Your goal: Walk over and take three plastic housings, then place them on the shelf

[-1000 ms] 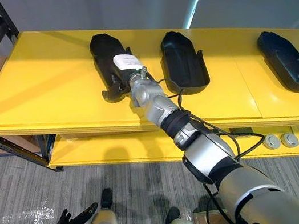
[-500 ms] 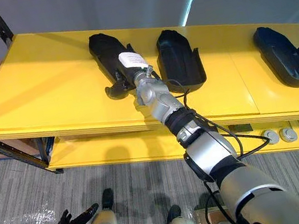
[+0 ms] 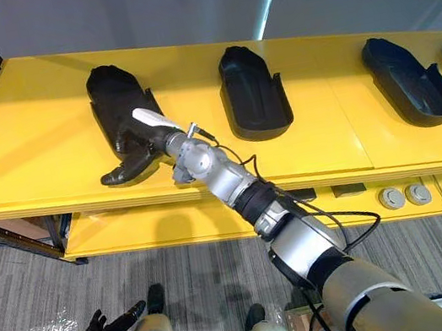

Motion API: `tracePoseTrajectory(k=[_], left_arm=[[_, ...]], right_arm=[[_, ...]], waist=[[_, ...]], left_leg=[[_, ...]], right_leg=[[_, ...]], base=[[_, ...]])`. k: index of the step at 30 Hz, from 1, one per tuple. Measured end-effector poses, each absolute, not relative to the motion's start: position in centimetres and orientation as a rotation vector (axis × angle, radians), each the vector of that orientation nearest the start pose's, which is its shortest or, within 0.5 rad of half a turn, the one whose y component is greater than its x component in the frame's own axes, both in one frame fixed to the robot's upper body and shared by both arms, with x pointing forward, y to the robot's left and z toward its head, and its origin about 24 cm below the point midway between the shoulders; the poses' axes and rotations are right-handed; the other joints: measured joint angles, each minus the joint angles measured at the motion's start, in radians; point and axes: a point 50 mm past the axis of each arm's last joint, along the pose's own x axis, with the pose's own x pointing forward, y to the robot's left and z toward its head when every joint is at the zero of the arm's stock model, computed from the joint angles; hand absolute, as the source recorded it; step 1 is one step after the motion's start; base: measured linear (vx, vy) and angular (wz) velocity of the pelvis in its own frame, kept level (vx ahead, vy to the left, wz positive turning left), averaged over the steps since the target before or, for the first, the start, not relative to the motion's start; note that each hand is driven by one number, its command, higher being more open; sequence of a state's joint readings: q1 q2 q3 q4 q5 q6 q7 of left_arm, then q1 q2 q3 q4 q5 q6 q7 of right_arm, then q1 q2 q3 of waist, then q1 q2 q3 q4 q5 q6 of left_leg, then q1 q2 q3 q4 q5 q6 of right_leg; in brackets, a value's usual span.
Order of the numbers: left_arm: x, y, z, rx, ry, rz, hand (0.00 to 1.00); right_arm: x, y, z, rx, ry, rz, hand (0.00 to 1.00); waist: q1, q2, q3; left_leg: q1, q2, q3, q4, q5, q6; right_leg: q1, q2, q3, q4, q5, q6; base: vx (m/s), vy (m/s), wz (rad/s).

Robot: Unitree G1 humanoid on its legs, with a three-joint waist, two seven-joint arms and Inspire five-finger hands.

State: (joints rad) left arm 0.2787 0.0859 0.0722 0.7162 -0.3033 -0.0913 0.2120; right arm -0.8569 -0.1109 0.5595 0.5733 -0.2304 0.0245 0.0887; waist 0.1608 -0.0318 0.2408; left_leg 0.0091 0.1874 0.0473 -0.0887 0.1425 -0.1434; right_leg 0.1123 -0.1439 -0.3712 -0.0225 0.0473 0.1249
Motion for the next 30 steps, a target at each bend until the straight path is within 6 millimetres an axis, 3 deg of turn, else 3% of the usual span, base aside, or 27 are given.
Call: tracePoseTrajectory(k=[6,11,19,25,30], left_arm=[[8.5,21.4,-13.7,-0.128,0.88,0.535,1.0],[7.9,21.4,-14.0,-0.125,0.898,0.559,1.0],[7.3,21.4,-14.4,-0.113,0.922,0.564,1.0],[7.1,21.5,-14.4,-0.088,0.925,0.542,1.0],[7.0,21.6,-14.4,-0.097,0.924,0.534,1.0]], right_arm=[[35.1,-0.1,14.1,-0.682,-0.346,0.538,1.0],[34.8,-0.9,17.7,-0.541,-0.531,0.347,1.0],[34.5,-2.6,20.7,-0.408,-0.644,0.188,1.0],[32.7,-2.5,21.1,-0.344,-0.677,0.341,1.0],[31.2,-2.0,20.0,-0.57,-0.685,0.592,1.0]], waist=[[0.001,0.0,-0.001],[0.0,0.004,-0.009],[-0.006,0.01,-0.022],[-0.027,0.01,-0.022],[-0.033,0.005,-0.025]], left_leg=[[0.006,0.002,-0.001,0.0,0.0,-0.001],[0.017,0.005,0.007,0.0,-0.001,-0.003],[0.032,0.011,0.023,0.0,-0.002,-0.005],[0.034,0.011,0.031,0.0,-0.004,-0.005],[0.037,0.013,0.044,0.0,-0.009,-0.007]], right_leg=[[0.007,0.002,0.0,0.0,0.0,0.0],[0.011,0.005,0.01,0.0,0.0,0.0],[0.014,0.008,0.024,0.002,0.0,-0.001],[0.011,0.008,0.032,0.002,0.001,0.0],[0.005,0.009,0.046,0.001,0.001,0.0]], base=[[0.0,0.0,0.0],[-0.01,-0.006,-0.05],[-0.01,-0.004,-0.06],[-0.01,-0.002,-0.04],[0.0,-0.003,-0.07]])
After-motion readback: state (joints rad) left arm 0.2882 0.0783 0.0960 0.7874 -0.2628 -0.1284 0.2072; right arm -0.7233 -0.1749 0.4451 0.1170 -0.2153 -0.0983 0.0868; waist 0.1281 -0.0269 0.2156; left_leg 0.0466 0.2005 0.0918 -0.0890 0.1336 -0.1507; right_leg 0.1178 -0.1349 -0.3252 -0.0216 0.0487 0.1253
